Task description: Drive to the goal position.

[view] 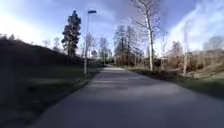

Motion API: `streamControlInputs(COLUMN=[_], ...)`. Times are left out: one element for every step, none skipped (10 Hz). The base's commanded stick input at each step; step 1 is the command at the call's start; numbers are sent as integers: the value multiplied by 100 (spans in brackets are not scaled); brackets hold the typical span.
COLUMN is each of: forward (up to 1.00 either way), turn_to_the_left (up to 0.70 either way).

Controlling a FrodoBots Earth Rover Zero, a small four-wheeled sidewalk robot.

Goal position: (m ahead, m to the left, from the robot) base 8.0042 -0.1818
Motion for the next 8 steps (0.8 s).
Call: streamControlInputs(forward=[100,100,100,100,100,100,100,100], turn_to_the_left=[0,0,0,0,0,0,0,0])
